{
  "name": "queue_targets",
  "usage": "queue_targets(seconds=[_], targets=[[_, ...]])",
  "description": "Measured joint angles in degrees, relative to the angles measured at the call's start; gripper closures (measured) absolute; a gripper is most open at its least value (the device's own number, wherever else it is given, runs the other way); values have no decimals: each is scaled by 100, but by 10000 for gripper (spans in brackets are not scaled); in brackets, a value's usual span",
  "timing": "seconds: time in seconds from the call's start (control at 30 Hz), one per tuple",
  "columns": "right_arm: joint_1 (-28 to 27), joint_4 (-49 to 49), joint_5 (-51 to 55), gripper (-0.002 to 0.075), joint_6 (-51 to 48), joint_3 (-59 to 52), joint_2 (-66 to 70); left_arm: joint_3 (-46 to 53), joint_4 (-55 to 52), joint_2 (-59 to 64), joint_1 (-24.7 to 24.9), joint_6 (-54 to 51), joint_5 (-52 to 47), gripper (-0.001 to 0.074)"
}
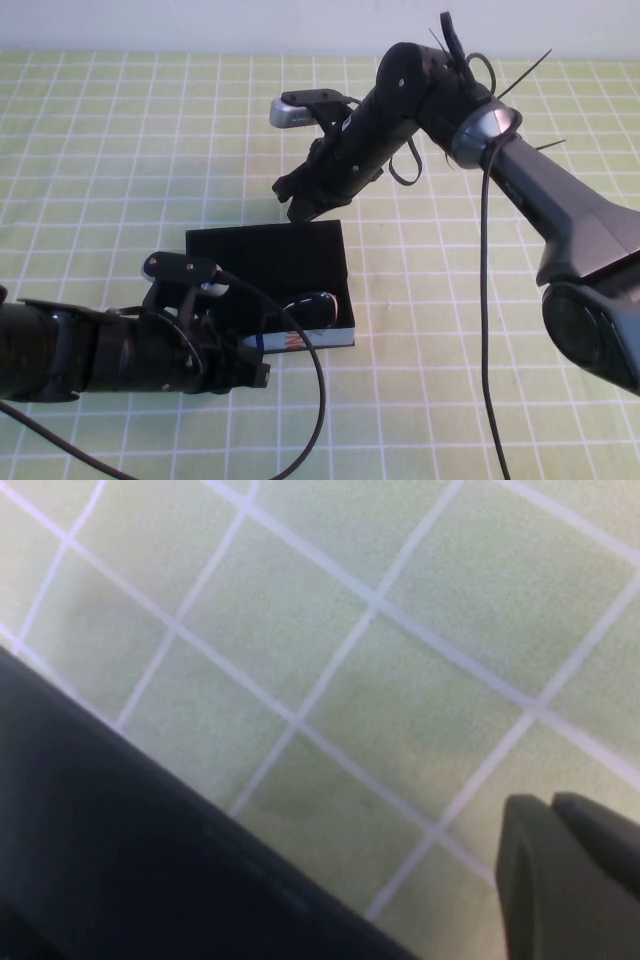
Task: Return glasses to glasses case
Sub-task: Close the glasses case
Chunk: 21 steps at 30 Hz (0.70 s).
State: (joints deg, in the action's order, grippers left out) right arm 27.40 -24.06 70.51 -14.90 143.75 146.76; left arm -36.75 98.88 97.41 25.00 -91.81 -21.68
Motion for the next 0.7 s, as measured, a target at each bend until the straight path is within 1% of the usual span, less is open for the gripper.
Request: queue_targets(seconds=[0.23,0.7], targets=[[-224,-26,41,737,21,-20,-373,0,0,0,0,0,0,737],[-217,201,41,737,58,-424,-410,0,0,0,0,0,0,737]])
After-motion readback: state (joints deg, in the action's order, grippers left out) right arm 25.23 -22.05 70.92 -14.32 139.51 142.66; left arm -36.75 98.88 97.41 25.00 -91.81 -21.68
